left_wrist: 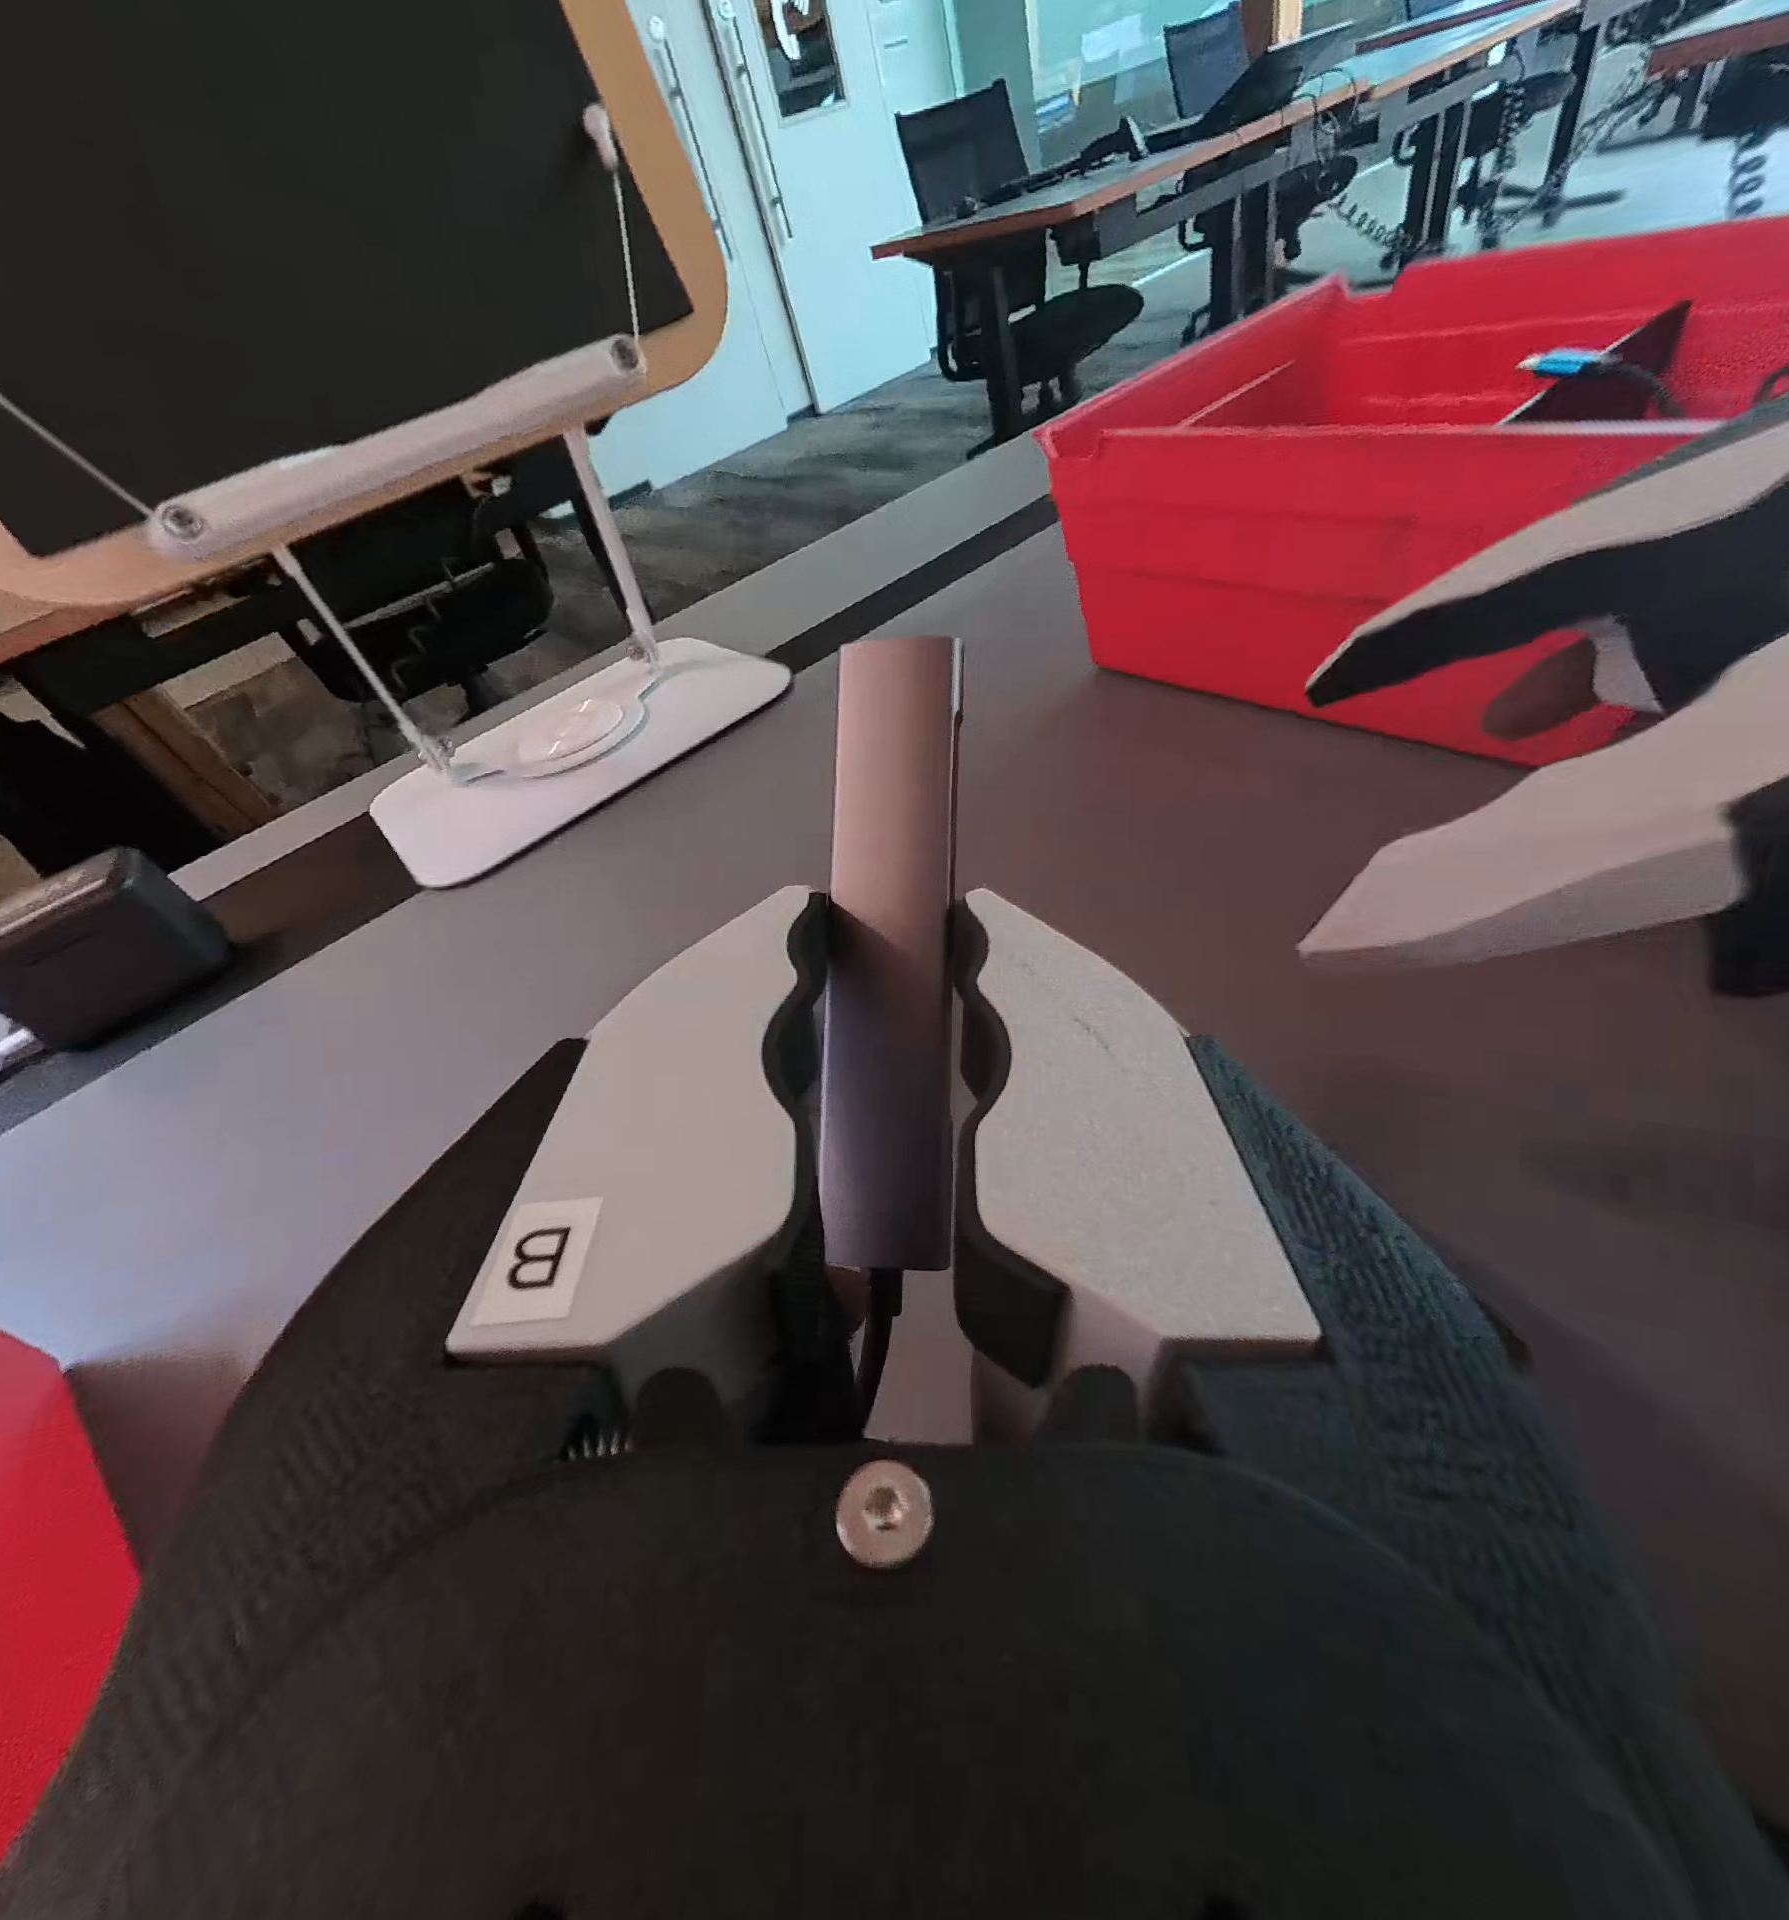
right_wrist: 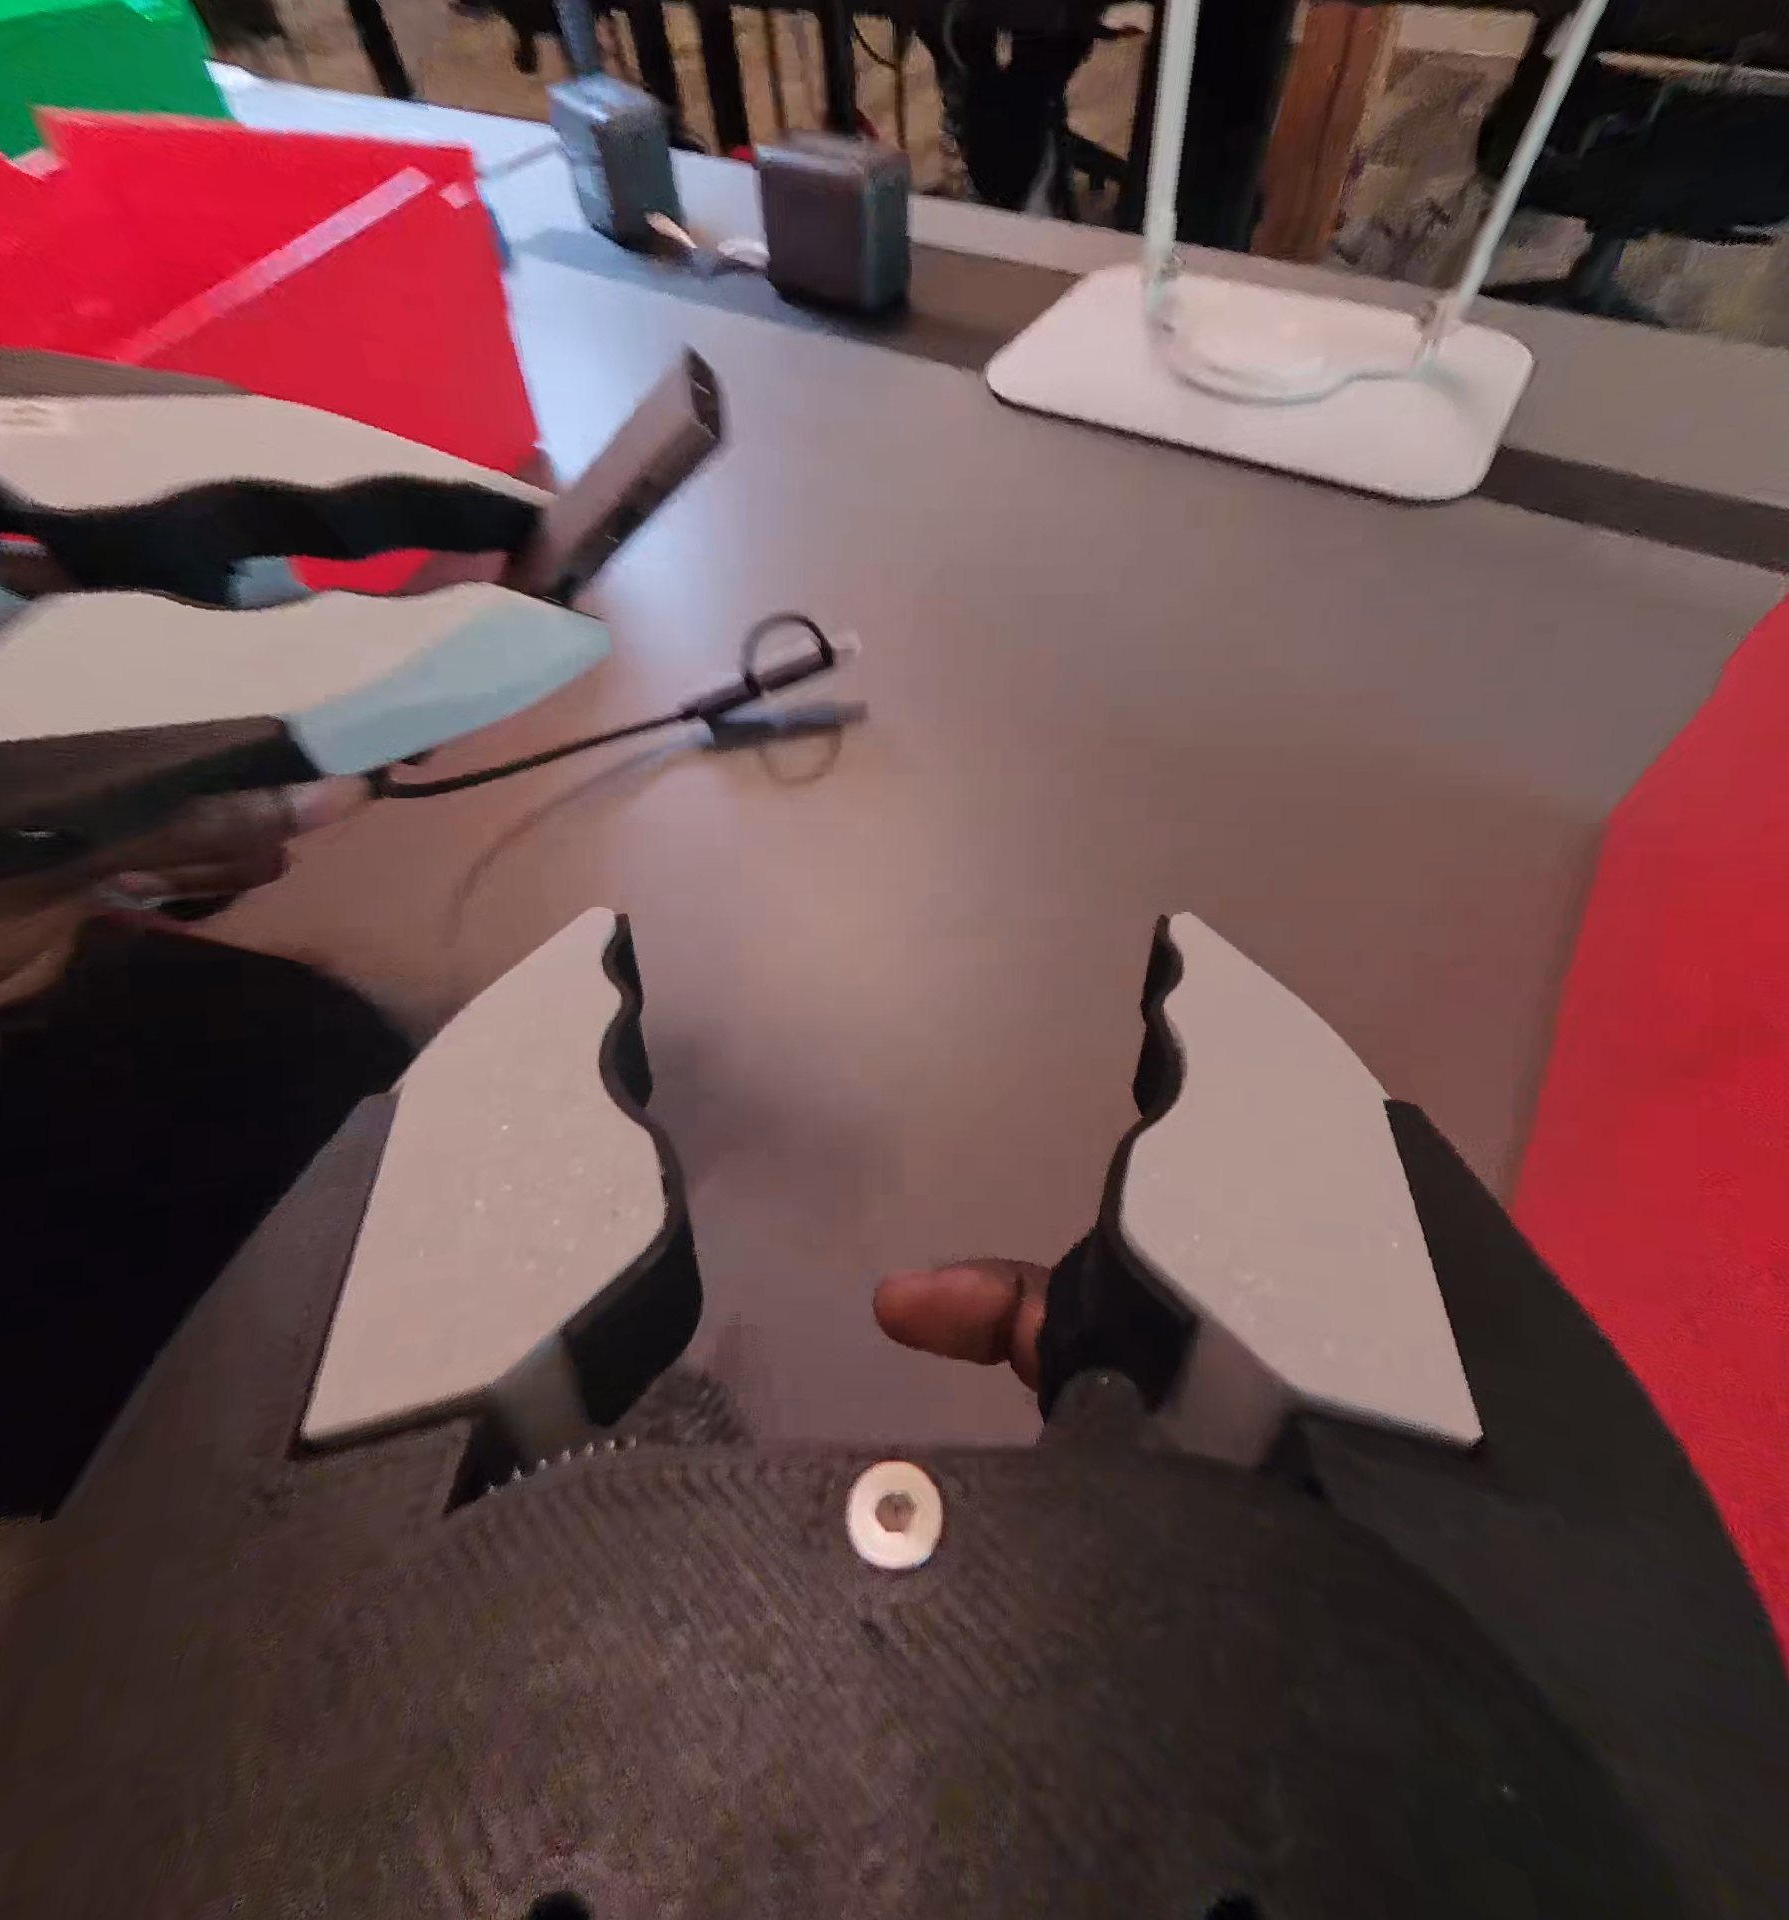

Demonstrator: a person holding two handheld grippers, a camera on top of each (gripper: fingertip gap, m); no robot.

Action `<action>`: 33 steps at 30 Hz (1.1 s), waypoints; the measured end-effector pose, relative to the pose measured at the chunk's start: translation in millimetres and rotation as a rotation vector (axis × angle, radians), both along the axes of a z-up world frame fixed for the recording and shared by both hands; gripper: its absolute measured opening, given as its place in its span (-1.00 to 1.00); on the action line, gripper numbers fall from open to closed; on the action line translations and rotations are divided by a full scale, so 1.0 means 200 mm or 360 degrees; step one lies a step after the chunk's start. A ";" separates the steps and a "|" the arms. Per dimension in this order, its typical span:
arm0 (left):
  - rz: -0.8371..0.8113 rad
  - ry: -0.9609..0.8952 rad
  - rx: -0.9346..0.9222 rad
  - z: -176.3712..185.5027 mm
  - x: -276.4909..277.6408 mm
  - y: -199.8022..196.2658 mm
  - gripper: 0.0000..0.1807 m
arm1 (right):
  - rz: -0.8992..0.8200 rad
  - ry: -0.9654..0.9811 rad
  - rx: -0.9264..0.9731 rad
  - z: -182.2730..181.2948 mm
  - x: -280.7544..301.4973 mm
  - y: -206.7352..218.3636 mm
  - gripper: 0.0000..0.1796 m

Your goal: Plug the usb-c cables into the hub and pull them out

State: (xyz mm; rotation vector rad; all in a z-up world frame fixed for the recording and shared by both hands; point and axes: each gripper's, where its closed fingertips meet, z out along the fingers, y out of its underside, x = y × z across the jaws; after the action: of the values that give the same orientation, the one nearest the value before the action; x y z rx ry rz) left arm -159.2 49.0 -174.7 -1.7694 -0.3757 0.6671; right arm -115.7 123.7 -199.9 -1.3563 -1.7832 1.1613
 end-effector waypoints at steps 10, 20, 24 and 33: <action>0.0139 0.0028 0.0008 -0.07 -0.07 -0.10 -0.74 | -0.0404 0.0052 -0.0087 -0.08 -0.05 0.19 -0.06; 0.0056 -0.0003 -0.0129 -0.05 0.03 -0.08 -0.75 | -0.0357 -0.0289 0.0078 -0.23 -0.08 0.16 0.00; 0.0104 -0.0072 -0.0228 -0.07 0.03 -0.11 -0.75 | -0.0148 -0.0238 0.0004 -0.19 -0.06 0.07 -0.41; 0.0233 0.0096 -0.0254 0.28 0.11 -0.28 -0.75 | -0.0199 0.0161 0.0337 0.24 0.12 0.09 -0.27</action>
State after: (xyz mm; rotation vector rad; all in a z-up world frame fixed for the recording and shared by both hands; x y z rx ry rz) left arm -137.3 -6.9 -118.3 -1.8804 -0.4237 0.8732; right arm -92.2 142.2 -151.4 -1.2434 -1.6721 0.9297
